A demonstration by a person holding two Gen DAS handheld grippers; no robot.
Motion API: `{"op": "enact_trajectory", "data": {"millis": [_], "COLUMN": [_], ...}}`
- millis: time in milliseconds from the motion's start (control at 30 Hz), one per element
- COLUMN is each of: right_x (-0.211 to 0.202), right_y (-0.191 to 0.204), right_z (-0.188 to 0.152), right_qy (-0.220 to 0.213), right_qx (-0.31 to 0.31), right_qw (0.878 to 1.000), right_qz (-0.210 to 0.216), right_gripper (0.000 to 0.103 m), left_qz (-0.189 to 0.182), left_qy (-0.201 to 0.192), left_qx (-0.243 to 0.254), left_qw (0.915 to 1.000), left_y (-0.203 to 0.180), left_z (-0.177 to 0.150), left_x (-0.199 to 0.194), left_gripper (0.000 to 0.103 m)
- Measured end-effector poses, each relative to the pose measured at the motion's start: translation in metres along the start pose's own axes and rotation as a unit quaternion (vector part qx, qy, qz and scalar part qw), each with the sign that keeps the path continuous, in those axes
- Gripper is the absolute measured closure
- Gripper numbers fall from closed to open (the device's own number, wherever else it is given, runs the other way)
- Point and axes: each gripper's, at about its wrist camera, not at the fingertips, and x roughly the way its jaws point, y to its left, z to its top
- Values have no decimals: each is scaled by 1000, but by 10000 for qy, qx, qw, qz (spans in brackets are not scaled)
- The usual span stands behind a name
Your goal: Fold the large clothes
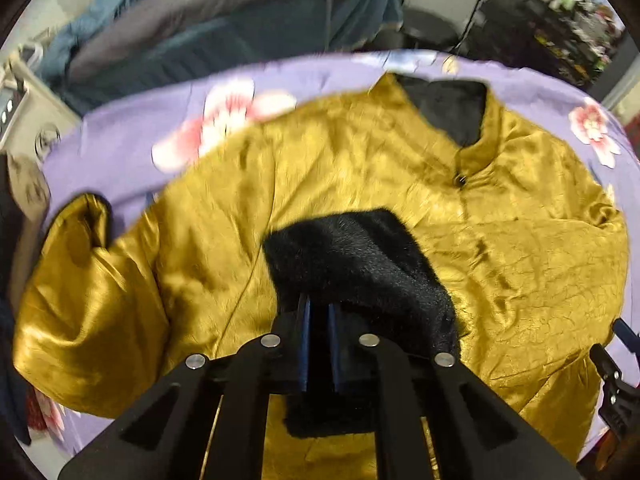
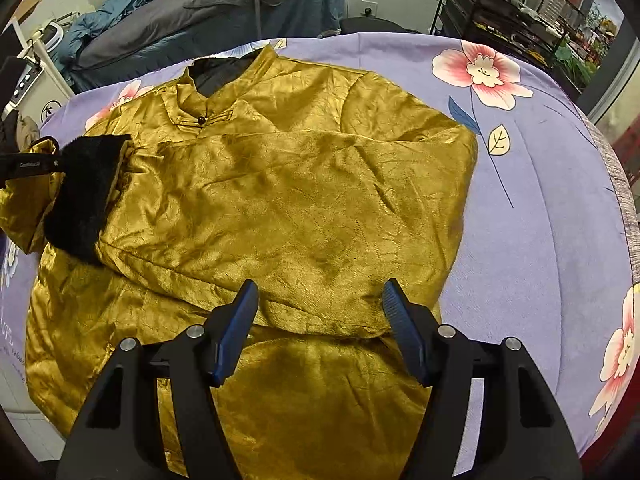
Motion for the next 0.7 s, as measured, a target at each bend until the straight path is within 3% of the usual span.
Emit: {"op": "enact_trajectory", "data": {"millis": [33, 100, 133, 267, 500, 700], "right_x": [1, 0, -3, -5, 52, 77], "right_y": [2, 6, 10, 20, 25, 43], "right_z": [1, 3, 4, 11, 10, 6], "right_qy": [35, 10, -47, -140, 578, 639], "right_qx": [-2, -17, -32, -180, -392, -940], "right_qw": [10000, 10000, 10000, 9997, 9965, 9895], "right_qz": [-5, -18, 17, 7, -451, -894], "right_gripper": [38, 38, 38, 34, 31, 27], "left_qz": [58, 226, 378, 507, 360, 340], "left_qy": [75, 226, 262, 124, -9, 16], "left_qx": [-2, 9, 0, -115, -467, -515], "left_qw": [10000, 9995, 9989, 9986, 9983, 9981], "left_y": [2, 1, 2, 13, 33, 43], "left_z": [-2, -8, -14, -27, -47, -90], "left_x": [5, 12, 15, 10, -11, -23], "left_gripper": [89, 69, 54, 29, 23, 22]}}
